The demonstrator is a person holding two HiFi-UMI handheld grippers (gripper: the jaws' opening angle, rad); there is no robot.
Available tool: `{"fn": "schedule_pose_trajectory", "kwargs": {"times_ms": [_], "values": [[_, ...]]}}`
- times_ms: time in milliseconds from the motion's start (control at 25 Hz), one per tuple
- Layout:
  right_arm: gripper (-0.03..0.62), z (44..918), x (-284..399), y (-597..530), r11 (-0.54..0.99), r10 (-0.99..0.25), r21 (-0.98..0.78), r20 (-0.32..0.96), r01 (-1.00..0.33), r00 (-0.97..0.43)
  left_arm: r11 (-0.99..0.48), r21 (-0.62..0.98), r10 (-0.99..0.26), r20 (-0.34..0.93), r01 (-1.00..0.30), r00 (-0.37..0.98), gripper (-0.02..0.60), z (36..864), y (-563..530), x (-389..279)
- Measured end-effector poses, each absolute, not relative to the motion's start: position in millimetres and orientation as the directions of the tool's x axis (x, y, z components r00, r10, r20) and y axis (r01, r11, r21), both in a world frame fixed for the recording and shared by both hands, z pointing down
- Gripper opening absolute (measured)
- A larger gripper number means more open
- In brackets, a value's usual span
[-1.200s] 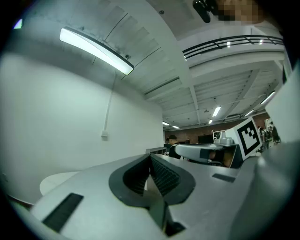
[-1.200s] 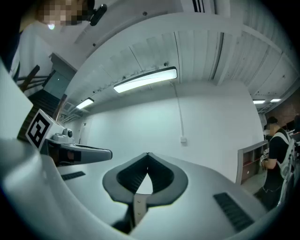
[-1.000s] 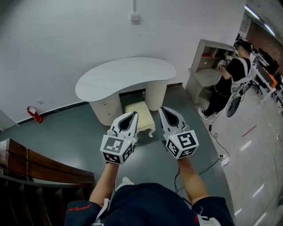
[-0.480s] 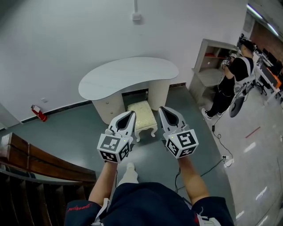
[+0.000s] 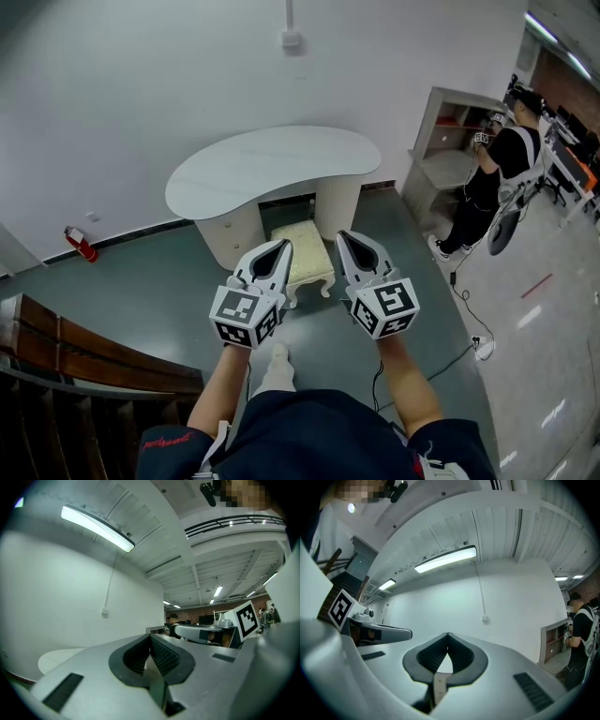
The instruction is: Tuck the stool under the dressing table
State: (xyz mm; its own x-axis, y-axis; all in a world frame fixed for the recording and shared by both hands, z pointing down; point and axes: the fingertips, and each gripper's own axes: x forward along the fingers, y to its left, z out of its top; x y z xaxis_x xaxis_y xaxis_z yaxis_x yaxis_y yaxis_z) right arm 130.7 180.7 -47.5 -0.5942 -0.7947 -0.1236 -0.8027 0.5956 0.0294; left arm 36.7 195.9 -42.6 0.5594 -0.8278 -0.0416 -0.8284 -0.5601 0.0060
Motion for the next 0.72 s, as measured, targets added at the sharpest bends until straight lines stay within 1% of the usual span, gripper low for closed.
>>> {"fn": "schedule_pose_trajectory", "kwargs": {"times_ms": [400,720], "values": [[0.014,-47.8,110.5,102.6,0.572,-0.814,0.019,-0.114,-0.820,-0.570,-0.569,0.034,-0.823,-0.033,-0.822,0.568,0.015,-37.9,121.9,13.4],[0.014,-41.9,77.6,24.9,0.566,-0.821,0.013,-0.076,-0.824,-0.566,-0.589,0.069,-0.807,-0.006,-0.805,0.590,0.015,-27.6,43.3,-12.2]]}}
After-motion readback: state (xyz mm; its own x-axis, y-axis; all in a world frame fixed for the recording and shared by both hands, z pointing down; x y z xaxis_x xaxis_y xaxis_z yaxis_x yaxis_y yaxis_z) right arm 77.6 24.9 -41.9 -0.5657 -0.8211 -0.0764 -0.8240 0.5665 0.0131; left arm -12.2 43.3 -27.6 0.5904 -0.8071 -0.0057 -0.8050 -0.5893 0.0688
